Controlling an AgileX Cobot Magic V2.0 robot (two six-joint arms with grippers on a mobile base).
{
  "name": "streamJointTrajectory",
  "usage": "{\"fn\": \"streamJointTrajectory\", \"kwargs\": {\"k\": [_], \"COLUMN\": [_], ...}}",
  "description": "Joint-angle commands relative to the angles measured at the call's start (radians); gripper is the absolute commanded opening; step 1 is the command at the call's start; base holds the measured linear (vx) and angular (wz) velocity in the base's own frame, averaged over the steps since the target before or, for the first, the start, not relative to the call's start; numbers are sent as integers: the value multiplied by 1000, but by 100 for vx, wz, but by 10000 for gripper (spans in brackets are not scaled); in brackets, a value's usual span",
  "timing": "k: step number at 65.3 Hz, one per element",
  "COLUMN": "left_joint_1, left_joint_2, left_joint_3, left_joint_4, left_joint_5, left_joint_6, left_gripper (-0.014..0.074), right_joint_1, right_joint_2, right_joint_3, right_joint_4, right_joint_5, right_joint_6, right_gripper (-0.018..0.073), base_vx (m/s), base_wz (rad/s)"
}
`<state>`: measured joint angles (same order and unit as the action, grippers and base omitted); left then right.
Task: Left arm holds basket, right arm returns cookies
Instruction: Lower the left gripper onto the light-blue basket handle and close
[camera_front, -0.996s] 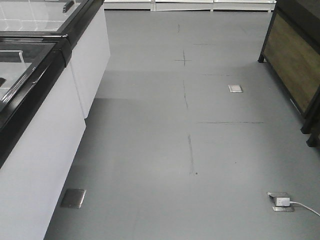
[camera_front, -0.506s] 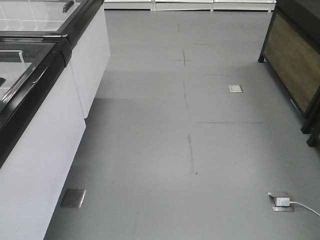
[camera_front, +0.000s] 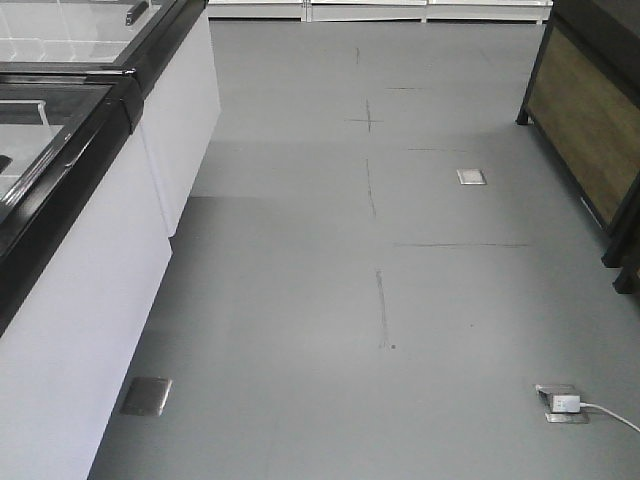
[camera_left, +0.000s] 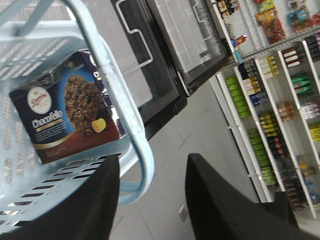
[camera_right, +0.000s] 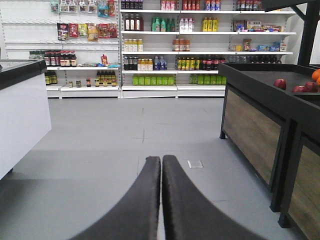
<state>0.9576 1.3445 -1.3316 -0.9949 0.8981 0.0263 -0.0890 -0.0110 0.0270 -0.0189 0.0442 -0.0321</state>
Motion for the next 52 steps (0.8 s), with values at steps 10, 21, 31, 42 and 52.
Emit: {"fn": "streamJointTrajectory", "kwargs": {"k": [10, 21, 31, 42, 52], "left_joint_1": [1, 1, 1, 1, 0], "left_joint_2": [37, 75, 111, 155, 198], "left_joint_3": [-31, -31, -31, -31, -31], "left_joint_4": [-143, -170, -229, -320, -404], "left_joint_5": [-31, -22, -28, -29, -28], "left_joint_6": [38, 41, 42, 108, 151], "left_gripper": [311, 318, 360, 409, 421], "right_joint_1": [-7, -7, -7, -7, -7], "right_joint_2": [-10, -10, -10, -10, -10], "right_joint_3": [2, 2, 2, 2, 2], "right_joint_4": [-8, -8, -8, -8, -8], "right_joint_5": [-73, -73, -73, -73, -73], "right_joint_6": [-6, -6, -6, -6, -6], "right_gripper": [-8, -8, -8, -8, -8], "base_vx": [0, 0, 0, 0, 0], "base_wz": [0, 0, 0, 0, 0]}}
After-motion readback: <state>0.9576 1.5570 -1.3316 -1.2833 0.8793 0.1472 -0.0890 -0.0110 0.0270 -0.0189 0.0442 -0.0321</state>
